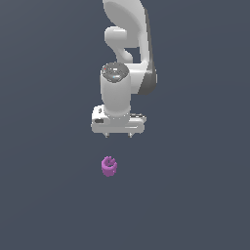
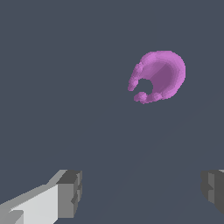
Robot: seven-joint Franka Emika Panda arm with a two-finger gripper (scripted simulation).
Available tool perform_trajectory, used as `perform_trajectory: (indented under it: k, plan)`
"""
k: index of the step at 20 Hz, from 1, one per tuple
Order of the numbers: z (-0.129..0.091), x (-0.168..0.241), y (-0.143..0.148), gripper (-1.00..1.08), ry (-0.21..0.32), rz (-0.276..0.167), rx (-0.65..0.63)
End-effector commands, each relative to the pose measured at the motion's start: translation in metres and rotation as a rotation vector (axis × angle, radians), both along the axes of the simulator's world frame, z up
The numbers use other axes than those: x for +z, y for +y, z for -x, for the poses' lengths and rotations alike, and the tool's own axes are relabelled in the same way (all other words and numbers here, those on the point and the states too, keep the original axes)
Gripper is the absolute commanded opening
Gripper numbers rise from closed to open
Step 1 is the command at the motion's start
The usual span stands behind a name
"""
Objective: Pick up the object and move it to a goal position.
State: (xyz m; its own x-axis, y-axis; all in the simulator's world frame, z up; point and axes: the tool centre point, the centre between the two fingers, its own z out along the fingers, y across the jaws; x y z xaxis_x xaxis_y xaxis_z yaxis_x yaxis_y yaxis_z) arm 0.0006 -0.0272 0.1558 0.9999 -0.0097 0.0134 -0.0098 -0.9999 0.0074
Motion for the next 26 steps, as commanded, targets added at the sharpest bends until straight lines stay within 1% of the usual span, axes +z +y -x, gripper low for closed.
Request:
perform_trajectory:
  k: [1, 10, 16, 21, 26]
  plan:
    - [0.000, 0.000, 0.000, 1.00, 0.000, 0.000, 0.000]
    - [-0.004, 0.013, 0.000, 1.00, -0.022, 0.023, 0.031]
    - [-0.006, 0.012, -0.001, 1.00, -0.020, 0.021, 0.024]
    - [-0.015, 0.008, -0.004, 1.00, -0.017, 0.019, 0.000]
    - [-0.032, 0.001, -0.011, 1.00, -0.012, 0.014, -0.045]
